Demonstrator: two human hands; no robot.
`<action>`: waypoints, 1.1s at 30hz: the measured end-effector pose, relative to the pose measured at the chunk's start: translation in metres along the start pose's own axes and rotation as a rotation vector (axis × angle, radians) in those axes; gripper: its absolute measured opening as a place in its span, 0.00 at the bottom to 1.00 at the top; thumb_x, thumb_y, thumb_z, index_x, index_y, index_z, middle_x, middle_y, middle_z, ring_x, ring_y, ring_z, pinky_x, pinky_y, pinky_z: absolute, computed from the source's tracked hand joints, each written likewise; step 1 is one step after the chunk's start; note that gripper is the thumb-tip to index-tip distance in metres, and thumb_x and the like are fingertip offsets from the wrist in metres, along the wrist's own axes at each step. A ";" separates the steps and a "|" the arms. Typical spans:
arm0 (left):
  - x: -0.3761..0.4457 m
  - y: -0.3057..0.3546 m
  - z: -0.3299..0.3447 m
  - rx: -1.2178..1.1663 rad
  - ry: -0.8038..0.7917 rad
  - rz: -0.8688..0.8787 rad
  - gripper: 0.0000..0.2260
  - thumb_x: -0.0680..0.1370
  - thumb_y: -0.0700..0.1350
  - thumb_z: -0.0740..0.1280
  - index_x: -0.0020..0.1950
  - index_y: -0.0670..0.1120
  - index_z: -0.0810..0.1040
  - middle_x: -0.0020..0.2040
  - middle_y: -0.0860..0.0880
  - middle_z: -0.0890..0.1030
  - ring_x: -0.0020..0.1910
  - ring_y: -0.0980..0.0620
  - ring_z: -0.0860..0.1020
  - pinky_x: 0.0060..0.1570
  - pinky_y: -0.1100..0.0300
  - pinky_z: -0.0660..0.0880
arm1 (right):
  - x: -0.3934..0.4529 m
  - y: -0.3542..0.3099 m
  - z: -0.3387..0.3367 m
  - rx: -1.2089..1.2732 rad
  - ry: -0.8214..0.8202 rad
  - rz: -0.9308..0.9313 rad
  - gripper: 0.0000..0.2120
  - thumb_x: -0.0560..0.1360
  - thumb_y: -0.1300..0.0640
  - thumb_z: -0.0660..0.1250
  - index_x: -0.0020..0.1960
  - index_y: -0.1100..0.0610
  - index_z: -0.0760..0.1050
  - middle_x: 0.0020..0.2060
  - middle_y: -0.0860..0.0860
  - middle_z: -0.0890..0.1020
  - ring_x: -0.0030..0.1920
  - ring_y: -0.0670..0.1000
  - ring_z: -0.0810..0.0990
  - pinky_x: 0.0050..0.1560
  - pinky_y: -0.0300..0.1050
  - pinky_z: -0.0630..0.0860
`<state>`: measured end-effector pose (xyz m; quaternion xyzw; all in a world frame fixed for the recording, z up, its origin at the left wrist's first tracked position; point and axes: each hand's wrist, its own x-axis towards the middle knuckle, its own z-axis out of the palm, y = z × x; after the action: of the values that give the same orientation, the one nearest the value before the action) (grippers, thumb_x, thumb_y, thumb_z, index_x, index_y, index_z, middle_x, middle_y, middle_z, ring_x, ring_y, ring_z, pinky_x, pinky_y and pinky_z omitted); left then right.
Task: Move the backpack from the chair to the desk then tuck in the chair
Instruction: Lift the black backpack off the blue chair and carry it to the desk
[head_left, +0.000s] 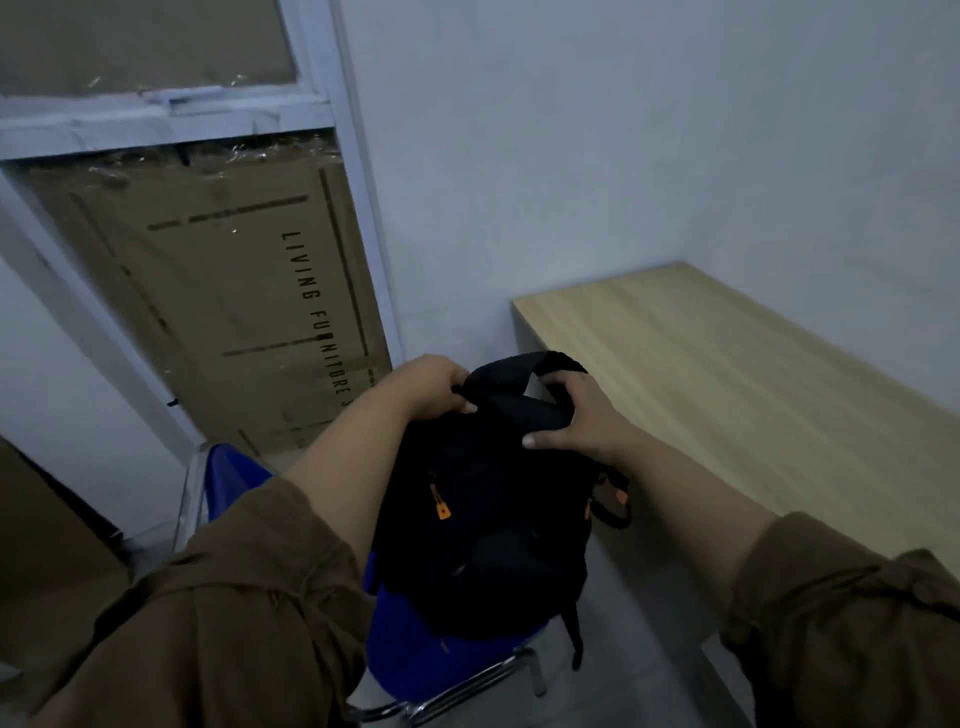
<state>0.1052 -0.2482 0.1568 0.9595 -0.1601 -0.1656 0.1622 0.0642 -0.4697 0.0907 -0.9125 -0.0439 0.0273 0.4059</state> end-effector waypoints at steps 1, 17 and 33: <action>0.003 0.006 -0.001 -0.012 0.008 0.023 0.13 0.77 0.48 0.68 0.60 0.46 0.80 0.57 0.45 0.80 0.55 0.47 0.77 0.48 0.58 0.71 | -0.004 0.003 -0.006 0.045 0.008 0.019 0.43 0.60 0.47 0.81 0.69 0.52 0.66 0.66 0.53 0.67 0.68 0.53 0.67 0.66 0.47 0.67; 0.061 0.105 -0.014 -0.112 0.264 0.384 0.05 0.73 0.54 0.69 0.47 0.56 0.81 0.48 0.56 0.79 0.63 0.52 0.70 0.66 0.27 0.33 | -0.063 0.011 -0.047 0.339 0.475 0.170 0.08 0.74 0.53 0.69 0.54 0.48 0.79 0.49 0.54 0.85 0.51 0.56 0.82 0.52 0.49 0.75; 0.074 0.214 0.086 -1.096 0.040 0.316 0.40 0.73 0.60 0.69 0.78 0.53 0.52 0.78 0.49 0.60 0.75 0.47 0.64 0.67 0.55 0.64 | -0.160 -0.019 -0.186 0.753 0.966 0.202 0.11 0.74 0.62 0.69 0.56 0.57 0.80 0.46 0.52 0.86 0.46 0.52 0.86 0.50 0.45 0.82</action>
<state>0.0857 -0.4887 0.1383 0.7025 -0.1890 -0.1800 0.6621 -0.0802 -0.6108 0.2310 -0.6156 0.2439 -0.3368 0.6694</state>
